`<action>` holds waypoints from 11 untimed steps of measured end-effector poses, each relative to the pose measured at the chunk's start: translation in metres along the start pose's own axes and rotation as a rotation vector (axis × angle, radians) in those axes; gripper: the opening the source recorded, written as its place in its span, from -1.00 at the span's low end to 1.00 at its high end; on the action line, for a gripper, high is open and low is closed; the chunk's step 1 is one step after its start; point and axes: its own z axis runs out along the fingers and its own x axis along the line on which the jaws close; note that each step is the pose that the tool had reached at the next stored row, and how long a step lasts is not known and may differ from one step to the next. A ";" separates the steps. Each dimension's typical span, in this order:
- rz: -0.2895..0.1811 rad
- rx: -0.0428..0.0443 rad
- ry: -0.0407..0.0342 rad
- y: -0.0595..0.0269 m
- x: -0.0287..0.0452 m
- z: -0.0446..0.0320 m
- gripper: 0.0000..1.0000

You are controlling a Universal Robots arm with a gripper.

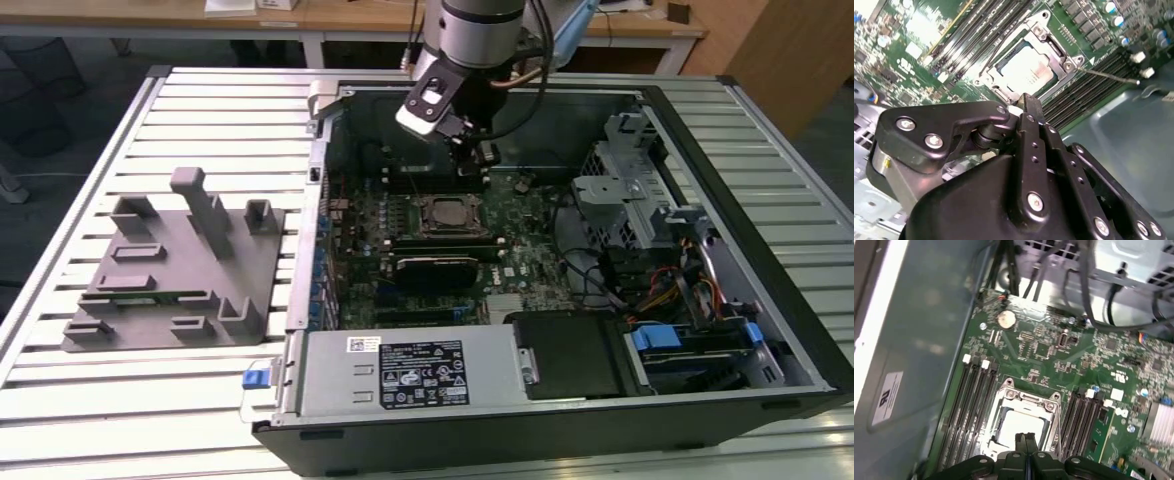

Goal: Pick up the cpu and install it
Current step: 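Install the first cpu locking lever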

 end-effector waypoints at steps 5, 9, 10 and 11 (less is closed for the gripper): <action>-0.084 -0.0003 0.0017 0.0000 0.0000 0.0007 -0.79; -0.120 -0.0005 0.0025 -0.0003 0.0001 0.0011 -0.79; -0.129 -0.0006 0.0027 -0.0005 0.0001 0.0013 -0.79; -0.139 -0.0006 0.0029 -0.0005 0.0002 0.0014 -0.79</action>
